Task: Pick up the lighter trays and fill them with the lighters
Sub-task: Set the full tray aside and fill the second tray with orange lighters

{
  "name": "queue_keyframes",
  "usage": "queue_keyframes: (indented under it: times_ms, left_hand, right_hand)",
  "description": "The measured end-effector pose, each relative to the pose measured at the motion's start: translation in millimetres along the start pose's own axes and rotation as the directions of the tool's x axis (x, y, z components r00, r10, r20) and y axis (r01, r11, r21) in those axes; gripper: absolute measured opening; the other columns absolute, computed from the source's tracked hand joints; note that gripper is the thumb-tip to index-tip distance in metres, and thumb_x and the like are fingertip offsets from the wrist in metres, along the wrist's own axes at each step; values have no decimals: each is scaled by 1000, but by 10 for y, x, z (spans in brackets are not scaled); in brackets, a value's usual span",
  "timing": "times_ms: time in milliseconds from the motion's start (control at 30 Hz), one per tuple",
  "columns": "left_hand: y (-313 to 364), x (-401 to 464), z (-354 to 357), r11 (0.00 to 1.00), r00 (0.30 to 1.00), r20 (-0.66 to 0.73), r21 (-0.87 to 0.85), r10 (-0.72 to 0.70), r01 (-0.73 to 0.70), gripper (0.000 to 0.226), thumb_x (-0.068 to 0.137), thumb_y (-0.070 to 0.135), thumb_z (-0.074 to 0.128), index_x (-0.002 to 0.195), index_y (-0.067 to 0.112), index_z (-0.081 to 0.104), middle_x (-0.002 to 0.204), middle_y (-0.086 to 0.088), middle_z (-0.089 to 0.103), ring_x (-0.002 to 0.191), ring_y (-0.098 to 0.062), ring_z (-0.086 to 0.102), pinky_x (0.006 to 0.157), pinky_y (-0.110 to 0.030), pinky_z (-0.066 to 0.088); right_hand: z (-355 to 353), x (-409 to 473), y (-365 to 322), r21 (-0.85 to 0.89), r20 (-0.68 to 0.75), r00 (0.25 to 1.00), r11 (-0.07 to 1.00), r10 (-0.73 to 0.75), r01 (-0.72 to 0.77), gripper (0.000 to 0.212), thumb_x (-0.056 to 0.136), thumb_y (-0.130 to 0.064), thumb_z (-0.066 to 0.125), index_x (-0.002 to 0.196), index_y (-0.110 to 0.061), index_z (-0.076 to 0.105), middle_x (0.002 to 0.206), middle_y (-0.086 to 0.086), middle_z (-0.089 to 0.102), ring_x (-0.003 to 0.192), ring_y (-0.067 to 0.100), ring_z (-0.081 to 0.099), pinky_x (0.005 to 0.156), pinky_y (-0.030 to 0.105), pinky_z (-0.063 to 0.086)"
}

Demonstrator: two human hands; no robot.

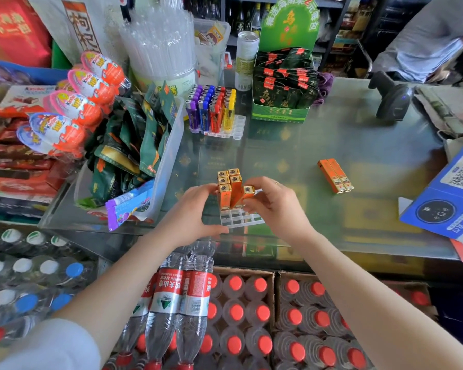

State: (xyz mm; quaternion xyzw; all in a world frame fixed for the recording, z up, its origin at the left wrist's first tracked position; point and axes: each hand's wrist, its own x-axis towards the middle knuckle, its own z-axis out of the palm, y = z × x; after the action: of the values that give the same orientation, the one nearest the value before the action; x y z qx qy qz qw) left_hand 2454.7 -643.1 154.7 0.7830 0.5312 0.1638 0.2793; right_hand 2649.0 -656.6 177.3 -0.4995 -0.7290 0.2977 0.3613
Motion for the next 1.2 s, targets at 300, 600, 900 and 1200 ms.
queue_keyframes:
  times_ms: [300,600,900,1200]
  left_hand:
    - [20,5,-15,1000,1000,15,21,-8,8,81,67,40,76,133,25,32,137,2,40,125,-12,33,96,-24,27]
    - [46,57,-32,1000,1000,20,-21,-23,24,81,65,35,78,133,25,34,136,2,41,125,-14,35,94,-22,25]
    - [73,202,17,999,999,51,-53,12,-9,79,65,38,77,131,29,36,136,7,43,124,-10,36,98,-25,28]
    - [166,247,29,999,996,90,-36,-22,26,81,67,37,76,133,32,31,140,6,37,126,-8,33,101,-27,27]
  right_hand:
    - [94,-4,-68,-289,-41,996,955,-81,66,24,86,-17,61,104,-4,51,90,-2,61,59,12,46,50,26,38]
    - [81,93,-33,-332,-6,1000,943,-18,15,22,88,-23,58,104,-9,52,104,1,63,66,11,49,59,30,43]
    - [-299,33,426,-364,-316,948,917,42,-162,36,82,-41,59,92,-7,59,92,7,65,89,24,57,79,34,40]
    - [-750,11,1007,-286,-523,723,706,451,-647,42,86,-18,54,125,-6,41,130,17,47,121,37,37,99,44,29]
